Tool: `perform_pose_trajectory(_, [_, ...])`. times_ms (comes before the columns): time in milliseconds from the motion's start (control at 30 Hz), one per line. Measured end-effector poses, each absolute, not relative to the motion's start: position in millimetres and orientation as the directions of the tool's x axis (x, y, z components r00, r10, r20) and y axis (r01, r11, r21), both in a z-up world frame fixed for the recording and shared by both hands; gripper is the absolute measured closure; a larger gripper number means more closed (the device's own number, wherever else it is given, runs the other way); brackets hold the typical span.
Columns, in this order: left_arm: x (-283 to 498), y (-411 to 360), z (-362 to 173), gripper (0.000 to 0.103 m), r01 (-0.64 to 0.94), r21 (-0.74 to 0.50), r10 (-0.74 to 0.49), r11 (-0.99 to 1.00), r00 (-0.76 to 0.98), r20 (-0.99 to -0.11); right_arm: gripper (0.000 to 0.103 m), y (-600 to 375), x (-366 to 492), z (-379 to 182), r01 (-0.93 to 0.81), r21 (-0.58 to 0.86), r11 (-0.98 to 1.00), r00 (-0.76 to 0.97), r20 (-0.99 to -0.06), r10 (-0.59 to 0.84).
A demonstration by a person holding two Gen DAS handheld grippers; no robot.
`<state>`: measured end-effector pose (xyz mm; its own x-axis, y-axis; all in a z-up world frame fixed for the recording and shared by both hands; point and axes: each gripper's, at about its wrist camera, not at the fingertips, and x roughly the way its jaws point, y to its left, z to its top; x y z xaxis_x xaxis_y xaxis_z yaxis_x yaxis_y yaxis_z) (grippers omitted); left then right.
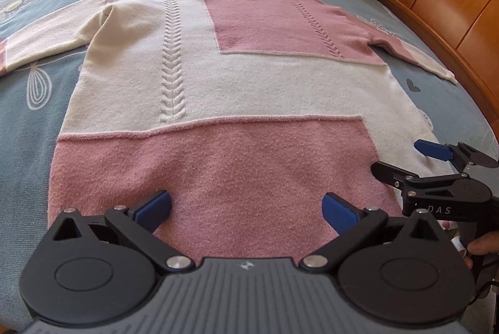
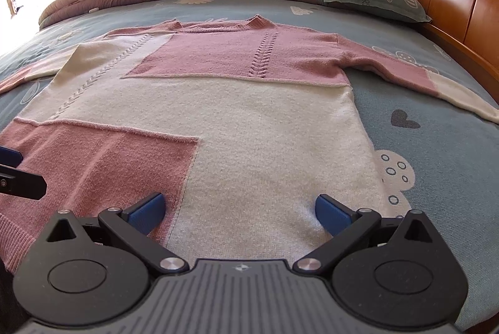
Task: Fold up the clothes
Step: 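Move the open left gripper to the cream sleeve seam at the armpit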
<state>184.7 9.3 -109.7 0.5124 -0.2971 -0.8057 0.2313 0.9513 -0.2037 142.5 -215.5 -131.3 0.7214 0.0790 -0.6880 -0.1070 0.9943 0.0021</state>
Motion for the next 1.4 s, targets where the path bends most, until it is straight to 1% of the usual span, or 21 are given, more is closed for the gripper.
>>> perform_pose_trajectory(100, [187.0, 8.9, -108.5, 0.001, 0.233, -0.202, -0.295, 0.951, 0.499, -0.815, 0.0, -216.4, 140.4, -130.9, -0.117, 0.0, 0.993, 0.725, -0.683, 0.086])
perform_pose_trajectory(200, [193.4, 17.6, -102.4, 0.001, 0.221, -0.261, -0.337, 0.94, 0.473, -0.814, 0.0, -214.0, 144.6, -122.4, -0.091, 0.006, 0.996, 0.726, -0.684, 0.07])
perform_pose_trajectory(267, [201.2, 29.4, -91.4, 0.001, 0.221, -0.303, -0.374, 0.927, 0.478, -0.795, 0.0, -212.3, 147.3, -111.3, -0.117, 0.039, 0.992, 0.769, -0.628, 0.115])
perform_pose_trajectory(333, [212.2, 43.3, -73.5, 0.001, 0.216, -0.312, -0.379, 0.925, 0.524, -0.763, 0.0, -208.7, 160.0, -98.5, -0.166, 0.08, 0.983, 0.785, -0.592, 0.181])
perform_pose_trajectory(433, [235.3, 70.4, -46.4, 0.001, 0.155, -0.352, -0.371, 0.923, 0.595, -0.713, 0.0, -202.3, 195.3, -84.6, -0.264, 0.164, 0.95, 0.765, -0.565, 0.31])
perform_pose_trajectory(500, [250.5, 90.4, -28.3, 0.001, 0.105, -0.378, -0.352, 0.92, 0.645, -0.678, 0.0, -198.0, 217.6, -83.1, -0.307, 0.189, 0.933, 0.761, -0.54, 0.36])
perform_pose_trajectory(600, [269.7, 117.9, -11.7, 0.001, 0.032, -0.393, -0.298, 0.919, 0.708, -0.641, 0.0, -196.2, 239.1, -92.1, -0.31, 0.219, 0.925, 0.77, -0.513, 0.38])
perform_pose_trajectory(633, [274.3, 125.3, -11.5, 0.001, 0.011, -0.396, -0.283, 0.918, 0.719, -0.635, 0.0, -197.2, 244.0, -97.4, -0.289, 0.244, 0.926, 0.757, -0.533, 0.377])
perform_pose_trajectory(733, [282.8, 142.4, -33.5, 0.001, -0.035, -0.418, -0.265, 0.908, 0.723, -0.638, 0.0, -202.3, 254.6, -110.9, -0.243, 0.311, 0.919, 0.716, -0.582, 0.386])
perform_pose_trajectory(867, [290.6, 157.5, -78.2, 0.001, -0.098, -0.436, -0.24, 0.894, 0.718, -0.653, 0.0, -206.6, 249.3, -111.2, -0.227, 0.285, 0.931, 0.734, -0.579, 0.356])
perform_pose_trajectory(967, [294.7, 163.7, -101.8, 0.001, -0.112, -0.433, -0.216, 0.894, 0.741, -0.636, 0.0, -207.4, 244.9, -109.0, -0.225, 0.278, 0.934, 0.748, -0.565, 0.348])
perform_pose_trajectory(1067, [298.2, 167.3, -116.1, 0.001, -0.103, -0.404, -0.187, 0.909, 0.767, -0.614, 0.0, -203.6, 240.7, -109.5, -0.225, 0.263, 0.938, 0.76, -0.555, 0.338])
perform_pose_trajectory(1200, [304.1, 167.4, -126.3, 0.001, -0.062, -0.383, -0.18, 0.922, 0.806, -0.563, 0.0, -191.2, 242.8, -119.0, -0.241, 0.236, 0.941, 0.739, -0.583, 0.336])
perform_pose_trajectory(1333, [311.1, 159.3, -131.7, 0.001, -0.083, -0.362, -0.133, 0.928, 0.835, -0.534, 0.0, -172.2, 245.6, -126.1, -0.252, 0.138, 0.958, 0.742, -0.608, 0.283])
perform_pose_trajectory(1400, [315.4, 152.1, -132.9, 0.001, -0.068, -0.311, -0.116, 0.948, 0.835, -0.538, 0.0, -166.7, 244.6, -127.2, -0.263, 0.102, 0.959, 0.742, -0.613, 0.269])
